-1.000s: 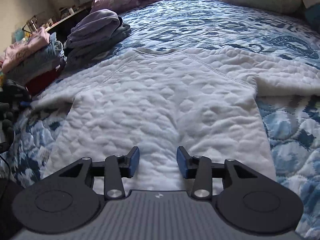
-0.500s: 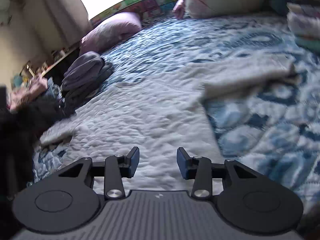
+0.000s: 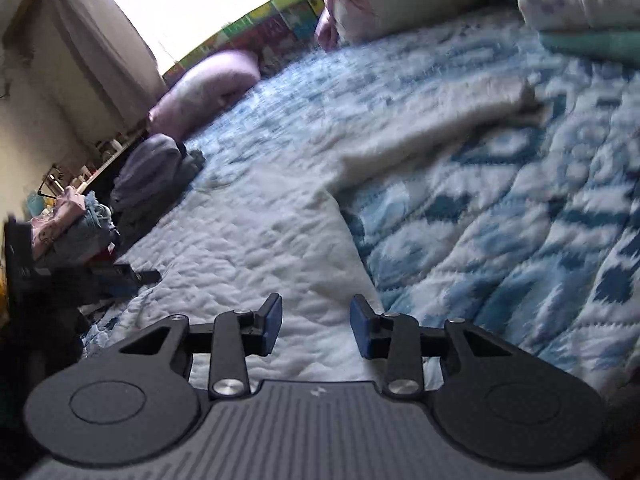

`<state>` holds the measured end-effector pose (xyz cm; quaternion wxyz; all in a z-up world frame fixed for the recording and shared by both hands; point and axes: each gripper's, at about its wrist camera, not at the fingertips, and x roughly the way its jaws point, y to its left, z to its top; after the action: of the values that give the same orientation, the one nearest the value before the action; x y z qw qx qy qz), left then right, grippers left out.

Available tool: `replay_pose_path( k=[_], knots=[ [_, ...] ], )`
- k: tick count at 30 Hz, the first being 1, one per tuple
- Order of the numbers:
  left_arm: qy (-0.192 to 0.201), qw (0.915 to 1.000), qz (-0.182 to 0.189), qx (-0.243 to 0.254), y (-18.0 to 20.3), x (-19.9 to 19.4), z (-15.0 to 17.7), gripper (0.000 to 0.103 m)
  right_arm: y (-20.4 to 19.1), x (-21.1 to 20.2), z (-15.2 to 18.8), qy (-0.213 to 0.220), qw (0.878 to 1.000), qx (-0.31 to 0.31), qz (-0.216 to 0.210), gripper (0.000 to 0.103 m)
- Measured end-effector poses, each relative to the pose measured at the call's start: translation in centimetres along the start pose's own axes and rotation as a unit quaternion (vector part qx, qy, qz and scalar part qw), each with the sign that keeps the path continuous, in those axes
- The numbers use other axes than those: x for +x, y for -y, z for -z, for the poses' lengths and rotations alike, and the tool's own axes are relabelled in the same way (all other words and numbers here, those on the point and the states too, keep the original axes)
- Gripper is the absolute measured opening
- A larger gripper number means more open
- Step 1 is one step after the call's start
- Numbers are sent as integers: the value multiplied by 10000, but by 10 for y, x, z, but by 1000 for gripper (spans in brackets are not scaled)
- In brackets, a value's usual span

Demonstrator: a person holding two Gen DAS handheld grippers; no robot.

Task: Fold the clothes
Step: 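Grasp the white sleeve end with the left gripper and lift it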

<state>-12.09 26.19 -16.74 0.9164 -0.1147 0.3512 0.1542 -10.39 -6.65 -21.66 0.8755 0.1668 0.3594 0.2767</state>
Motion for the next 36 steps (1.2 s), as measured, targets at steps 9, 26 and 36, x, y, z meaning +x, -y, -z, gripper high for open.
replay_pose_path(
  k=[9, 26, 36],
  knots=[
    [152, 9825, 919, 1614, 132, -21, -16, 41, 31, 7, -5, -51, 9995, 228, 230, 40],
    [-585, 8946, 1067, 4300, 360, 63, -14, 41, 100, -5, -19, -37, 9902, 1388, -132, 37],
    [-1065, 8941, 786, 4279, 386, 109, -1, 38, 91, -2, -28, -598, 9964, 539, -280, 41]
  ],
)
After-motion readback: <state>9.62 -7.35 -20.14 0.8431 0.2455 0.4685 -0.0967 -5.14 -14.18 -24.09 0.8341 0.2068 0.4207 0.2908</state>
